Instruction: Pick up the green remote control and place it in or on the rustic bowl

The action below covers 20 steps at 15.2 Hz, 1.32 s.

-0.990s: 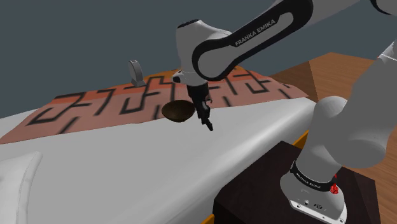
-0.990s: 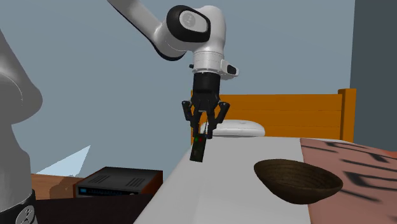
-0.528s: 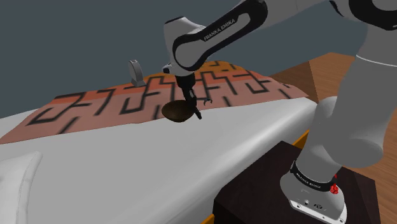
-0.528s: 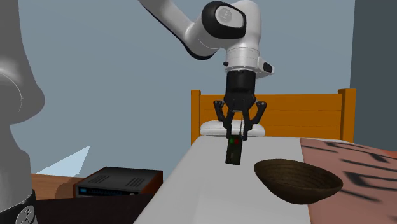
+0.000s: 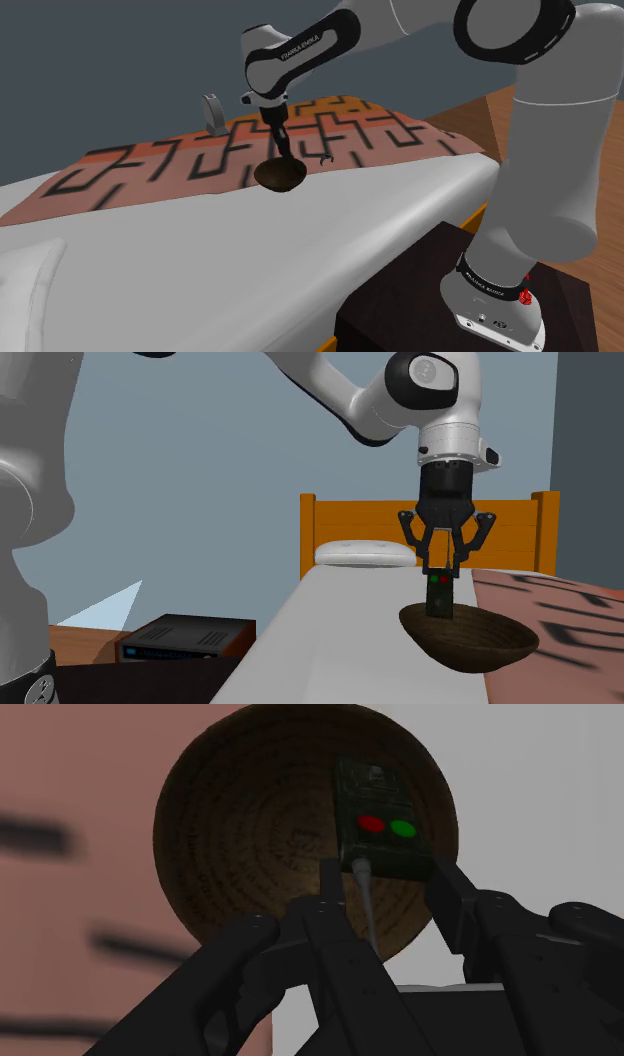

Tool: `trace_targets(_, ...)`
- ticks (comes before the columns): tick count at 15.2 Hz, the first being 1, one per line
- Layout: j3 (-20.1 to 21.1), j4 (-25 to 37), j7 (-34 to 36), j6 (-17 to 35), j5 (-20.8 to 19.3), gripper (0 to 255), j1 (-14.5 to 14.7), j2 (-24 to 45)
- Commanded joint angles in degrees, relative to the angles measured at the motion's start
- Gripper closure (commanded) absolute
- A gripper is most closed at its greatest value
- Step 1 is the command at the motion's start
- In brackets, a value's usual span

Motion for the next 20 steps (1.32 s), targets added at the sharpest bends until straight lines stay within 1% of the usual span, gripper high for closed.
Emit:
trace_targets(1,-0.36,6.29,-1.46,-1.93,0.42,255,-0.86,4.25)
trace_targets(2,-0.46,8.54,-1.94,-2.63,0.57,255,-1.18,5.77)
trace_targets(15,-0.35,3.75,-1.38,5.85,0.66,255,-1.32,9.48)
trace_targets(20,-0.34,3.57,-1.36,6.24,0.66,255,-1.33,9.7)
